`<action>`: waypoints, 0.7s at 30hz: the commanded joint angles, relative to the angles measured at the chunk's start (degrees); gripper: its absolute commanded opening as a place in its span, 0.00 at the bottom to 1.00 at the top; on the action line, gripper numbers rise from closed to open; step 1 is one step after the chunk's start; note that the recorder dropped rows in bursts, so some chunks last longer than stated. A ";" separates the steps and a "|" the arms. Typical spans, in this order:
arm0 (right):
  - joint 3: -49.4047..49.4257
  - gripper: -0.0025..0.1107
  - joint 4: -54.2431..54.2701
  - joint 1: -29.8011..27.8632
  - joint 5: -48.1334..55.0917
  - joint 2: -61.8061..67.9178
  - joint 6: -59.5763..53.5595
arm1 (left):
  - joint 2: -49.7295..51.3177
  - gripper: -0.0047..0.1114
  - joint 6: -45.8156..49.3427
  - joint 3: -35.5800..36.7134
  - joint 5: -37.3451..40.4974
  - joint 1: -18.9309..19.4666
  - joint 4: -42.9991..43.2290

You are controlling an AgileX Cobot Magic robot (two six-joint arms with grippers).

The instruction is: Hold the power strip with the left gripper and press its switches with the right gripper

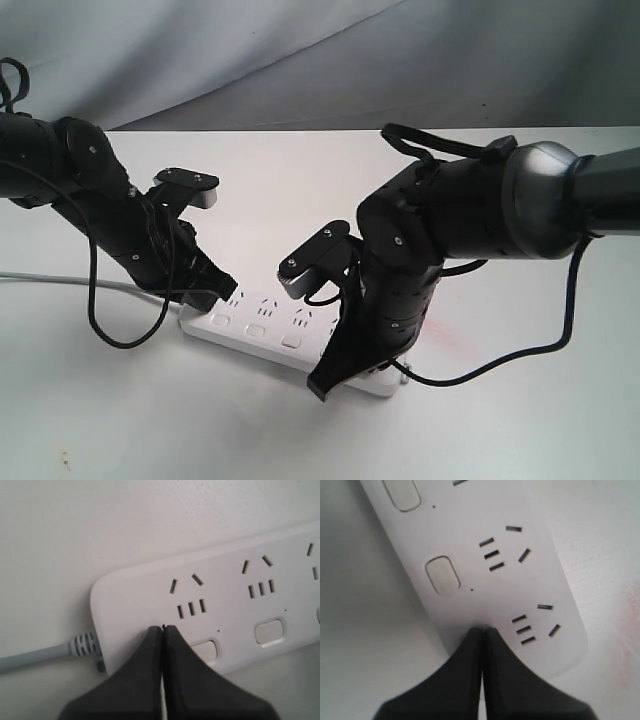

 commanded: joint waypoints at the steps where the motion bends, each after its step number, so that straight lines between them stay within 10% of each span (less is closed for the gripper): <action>1: 0.55 0.02 1.54 0.29 -0.32 2.79 -0.41 | 0.84 0.04 -0.37 0.14 0.81 -0.31 0.20; 21: 4.42 0.02 1.78 0.29 3.56 4.35 0.66 | 0.84 0.04 -0.36 0.14 1.03 -0.31 0.20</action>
